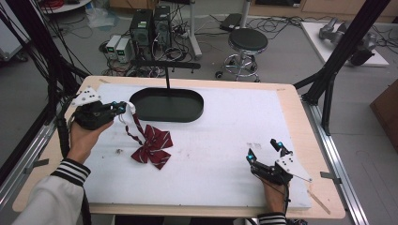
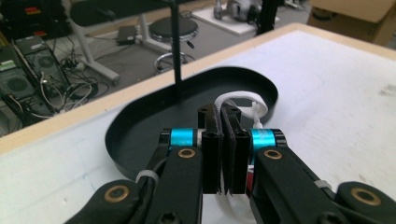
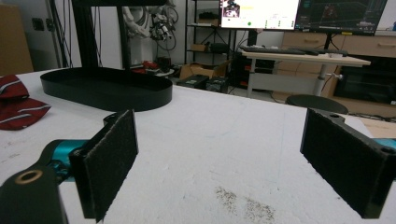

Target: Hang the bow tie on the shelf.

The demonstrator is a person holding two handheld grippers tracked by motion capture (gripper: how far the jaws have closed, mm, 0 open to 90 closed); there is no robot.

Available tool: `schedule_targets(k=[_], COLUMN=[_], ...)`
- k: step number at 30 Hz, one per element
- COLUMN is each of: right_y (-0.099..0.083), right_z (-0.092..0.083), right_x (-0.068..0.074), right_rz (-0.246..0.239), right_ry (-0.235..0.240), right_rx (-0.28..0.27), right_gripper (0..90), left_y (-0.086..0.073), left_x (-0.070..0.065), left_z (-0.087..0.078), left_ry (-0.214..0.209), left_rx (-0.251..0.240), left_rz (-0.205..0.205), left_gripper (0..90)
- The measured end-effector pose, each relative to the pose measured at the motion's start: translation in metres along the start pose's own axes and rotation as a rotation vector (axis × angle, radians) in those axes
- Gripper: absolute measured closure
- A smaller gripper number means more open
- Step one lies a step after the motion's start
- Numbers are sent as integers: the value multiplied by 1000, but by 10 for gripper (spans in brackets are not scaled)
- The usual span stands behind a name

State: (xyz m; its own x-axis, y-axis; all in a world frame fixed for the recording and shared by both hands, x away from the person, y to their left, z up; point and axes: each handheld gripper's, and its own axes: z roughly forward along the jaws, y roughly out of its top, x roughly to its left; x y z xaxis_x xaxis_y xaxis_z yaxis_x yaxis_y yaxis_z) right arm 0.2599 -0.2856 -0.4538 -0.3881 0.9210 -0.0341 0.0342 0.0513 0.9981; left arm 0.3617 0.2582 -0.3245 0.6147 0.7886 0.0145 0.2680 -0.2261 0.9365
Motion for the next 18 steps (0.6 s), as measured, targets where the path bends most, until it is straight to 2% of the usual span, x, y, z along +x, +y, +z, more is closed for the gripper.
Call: schedule_targets(k=[13, 18], right_y=[0, 0], right_z=[0, 0], right_x=[1, 1], right_rz=[0, -1], right_ry=[2, 2], right_rx=[4, 5], right_gripper=[103, 103], left_y=[33, 44], left_x=[14, 21], left_z=[17, 28], left_ry=[27, 37], left_rx=[-74, -77], left_rz=[9, 12], left_gripper=[870, 870])
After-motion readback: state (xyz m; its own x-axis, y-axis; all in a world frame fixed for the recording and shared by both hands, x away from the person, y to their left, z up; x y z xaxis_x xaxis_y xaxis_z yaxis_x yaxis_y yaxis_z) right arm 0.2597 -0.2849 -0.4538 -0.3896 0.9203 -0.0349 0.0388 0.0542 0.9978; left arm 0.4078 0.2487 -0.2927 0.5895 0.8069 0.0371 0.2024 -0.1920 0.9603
